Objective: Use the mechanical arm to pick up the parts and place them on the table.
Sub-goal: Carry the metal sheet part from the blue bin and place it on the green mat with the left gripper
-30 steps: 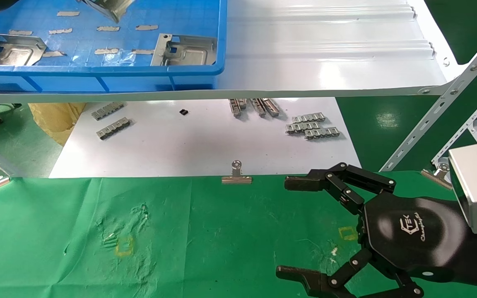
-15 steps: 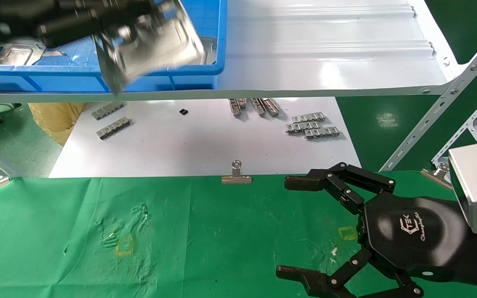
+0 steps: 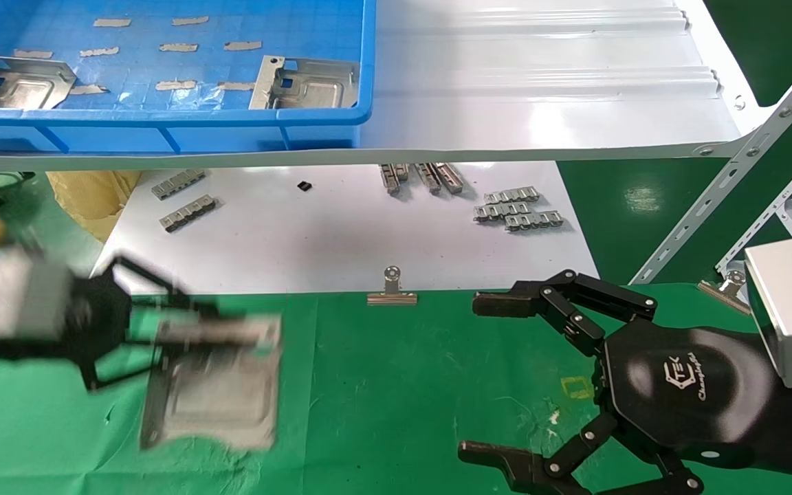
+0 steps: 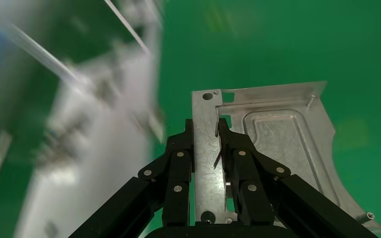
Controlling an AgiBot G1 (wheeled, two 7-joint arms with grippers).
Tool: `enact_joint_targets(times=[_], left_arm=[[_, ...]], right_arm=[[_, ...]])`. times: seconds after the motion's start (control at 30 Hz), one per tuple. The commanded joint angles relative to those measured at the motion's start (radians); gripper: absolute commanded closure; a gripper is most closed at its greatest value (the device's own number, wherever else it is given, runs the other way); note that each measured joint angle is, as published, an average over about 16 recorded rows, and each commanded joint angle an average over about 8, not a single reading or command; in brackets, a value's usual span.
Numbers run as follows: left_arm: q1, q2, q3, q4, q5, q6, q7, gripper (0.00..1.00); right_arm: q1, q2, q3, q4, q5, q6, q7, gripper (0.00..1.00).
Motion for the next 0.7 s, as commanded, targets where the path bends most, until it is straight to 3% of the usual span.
enact_joint_targets(times=[0.03, 0.17, 0.37, 0.43, 0.47, 0.63, 0.7], left_arm=[[0.016, 0.002, 0.057, 0.026, 0.075, -0.008, 0.110, 1.00], [0.046, 0.047, 0.089, 0.153, 0.122, -0.022, 0.241, 1.00], [0.081, 0.100, 0.086, 0.312, 0.097, -0.023, 0.367, 1.00], [0.082, 0.114, 0.082, 0.356, 0.088, -0.029, 0.399, 0.95], [0.081, 0.120, 0.080, 0.376, 0.085, -0.034, 0.413, 0.89], [0.071, 0.155, 0.078, 0.467, 0.088, -0.060, 0.473, 0.27], [0.066, 0.169, 0.081, 0.495, 0.093, -0.065, 0.492, 0.07]], right_arm=[[0.000, 0.000, 0.000, 0.000, 0.000, 0.000, 0.000, 0.00], [0.000, 0.000, 0.000, 0.000, 0.000, 0.000, 0.000, 0.00], [0.000, 0.000, 0.000, 0.000, 0.000, 0.000, 0.000, 0.00], [0.000, 0.000, 0.000, 0.000, 0.000, 0.000, 0.000, 0.00], [0.000, 0.000, 0.000, 0.000, 0.000, 0.000, 0.000, 0.00], [0.000, 0.000, -0.001, 0.000, 0.000, 0.000, 0.000, 0.00], [0.000, 0.000, -0.001, 0.000, 0.000, 0.000, 0.000, 0.00]])
